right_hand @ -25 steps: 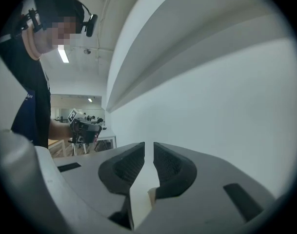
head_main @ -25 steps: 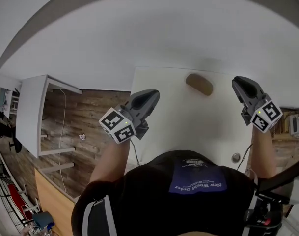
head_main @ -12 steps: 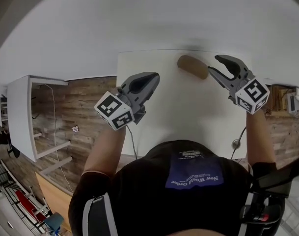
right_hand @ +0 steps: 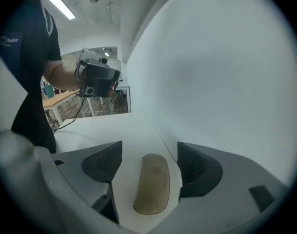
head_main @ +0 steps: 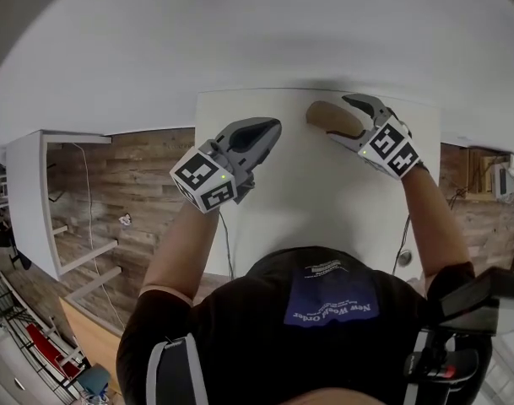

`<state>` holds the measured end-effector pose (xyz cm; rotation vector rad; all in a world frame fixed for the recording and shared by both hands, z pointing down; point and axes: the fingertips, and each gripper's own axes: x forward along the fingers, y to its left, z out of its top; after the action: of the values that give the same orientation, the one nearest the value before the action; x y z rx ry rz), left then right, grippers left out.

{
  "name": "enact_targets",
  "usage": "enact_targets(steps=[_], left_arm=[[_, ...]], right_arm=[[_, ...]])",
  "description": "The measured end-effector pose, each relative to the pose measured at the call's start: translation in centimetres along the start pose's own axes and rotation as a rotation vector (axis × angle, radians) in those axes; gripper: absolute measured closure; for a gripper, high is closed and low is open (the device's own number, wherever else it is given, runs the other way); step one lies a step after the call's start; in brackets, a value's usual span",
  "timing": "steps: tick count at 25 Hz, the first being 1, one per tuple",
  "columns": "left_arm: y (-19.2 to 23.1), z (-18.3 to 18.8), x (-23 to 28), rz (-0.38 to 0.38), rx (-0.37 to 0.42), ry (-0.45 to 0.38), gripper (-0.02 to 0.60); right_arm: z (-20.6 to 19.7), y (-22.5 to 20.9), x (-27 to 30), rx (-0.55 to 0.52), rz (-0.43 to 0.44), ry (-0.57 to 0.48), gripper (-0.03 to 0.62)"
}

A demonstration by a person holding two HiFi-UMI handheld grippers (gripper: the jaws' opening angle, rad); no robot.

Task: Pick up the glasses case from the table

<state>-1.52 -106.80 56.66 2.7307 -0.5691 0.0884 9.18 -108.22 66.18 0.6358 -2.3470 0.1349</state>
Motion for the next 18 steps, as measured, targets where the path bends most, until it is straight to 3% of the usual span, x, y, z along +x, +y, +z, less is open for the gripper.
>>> enact_targets(steps=[18], left_arm=[[3.1,-3.0,3.5,-0.031,-0.014,0.036,0.584]], right_arm=[[-8.3,-1.4,9.5,-0.024,0.066,0.352,0.195]])
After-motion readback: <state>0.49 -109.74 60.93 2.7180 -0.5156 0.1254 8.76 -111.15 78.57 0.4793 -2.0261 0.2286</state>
